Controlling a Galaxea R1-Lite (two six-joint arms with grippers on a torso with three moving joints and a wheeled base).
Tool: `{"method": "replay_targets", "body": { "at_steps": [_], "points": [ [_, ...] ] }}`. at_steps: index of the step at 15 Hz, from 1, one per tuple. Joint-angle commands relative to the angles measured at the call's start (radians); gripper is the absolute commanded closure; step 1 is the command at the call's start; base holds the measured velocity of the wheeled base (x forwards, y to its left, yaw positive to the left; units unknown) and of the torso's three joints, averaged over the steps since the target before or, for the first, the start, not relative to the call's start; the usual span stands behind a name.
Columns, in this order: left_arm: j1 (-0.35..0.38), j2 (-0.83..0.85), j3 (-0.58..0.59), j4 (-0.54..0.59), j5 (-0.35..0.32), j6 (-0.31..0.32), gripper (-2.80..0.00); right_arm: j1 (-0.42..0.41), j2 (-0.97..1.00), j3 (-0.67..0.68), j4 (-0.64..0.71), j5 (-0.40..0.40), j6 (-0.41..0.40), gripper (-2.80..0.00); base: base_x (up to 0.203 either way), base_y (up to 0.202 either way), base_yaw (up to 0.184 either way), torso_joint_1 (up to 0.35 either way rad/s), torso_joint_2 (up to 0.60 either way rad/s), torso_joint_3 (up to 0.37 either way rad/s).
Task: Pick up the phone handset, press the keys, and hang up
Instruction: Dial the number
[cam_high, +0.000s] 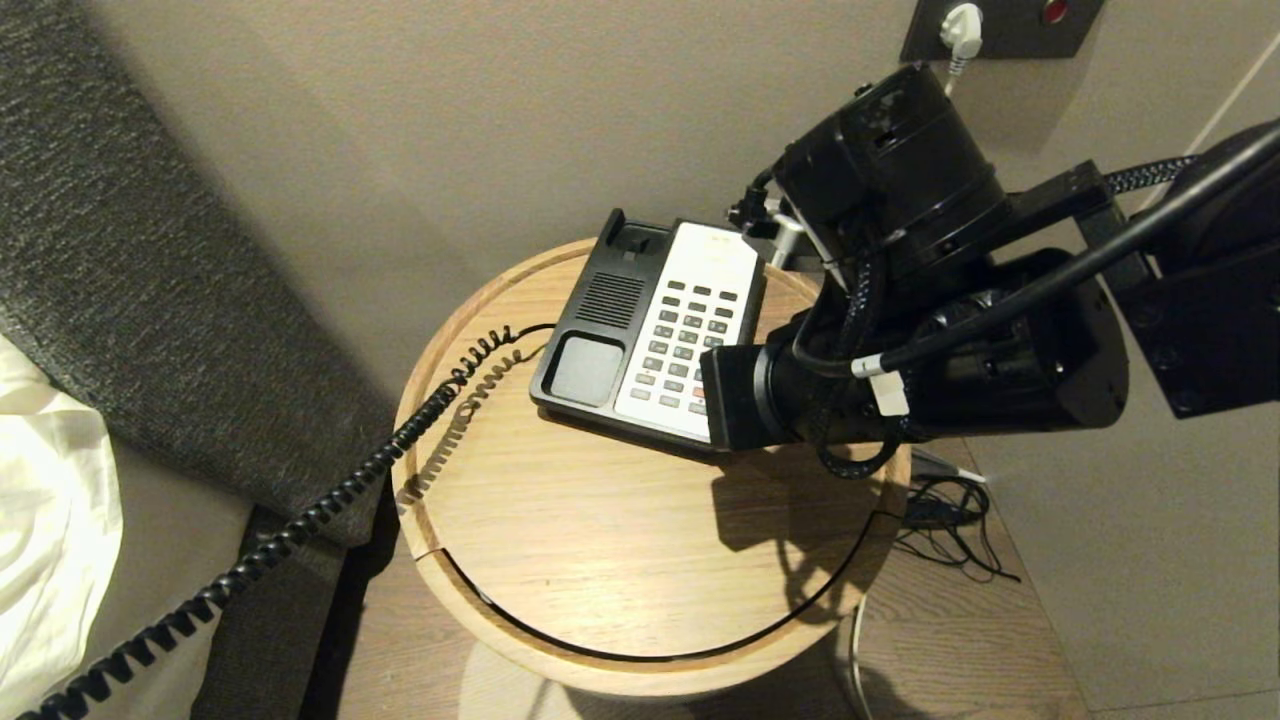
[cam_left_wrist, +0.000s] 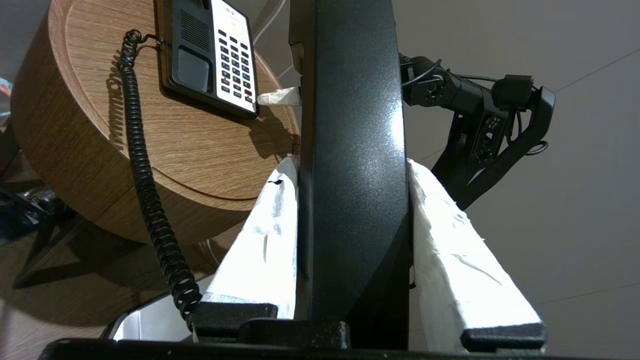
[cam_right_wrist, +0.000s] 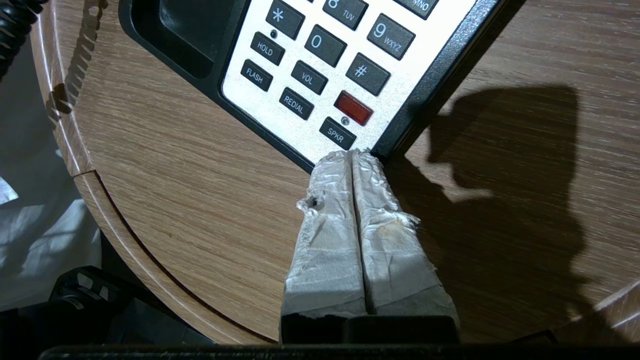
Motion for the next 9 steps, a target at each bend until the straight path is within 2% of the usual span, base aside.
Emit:
{"method": "replay_targets", "body": {
  "at_steps": [1, 9],
  "points": [
    [0.0, 0.001, 0.001, 0.003, 0.001, -0.004, 0.0, -0.001, 0.005, 0.001, 0.002, -0.001, 0.002, 0.0, 0.0, 0.0, 0.0, 0.0, 0.0, 0.0],
    [-0.003, -0.005, 0.013, 0.003, 0.001, -0.004, 0.0, -0.001, 0.032, -0.02, -0.007, -0.001, -0.002, 0.0, 0.0, 0.0, 0.0, 0.0, 0.0, 0.0]
  ]
}}
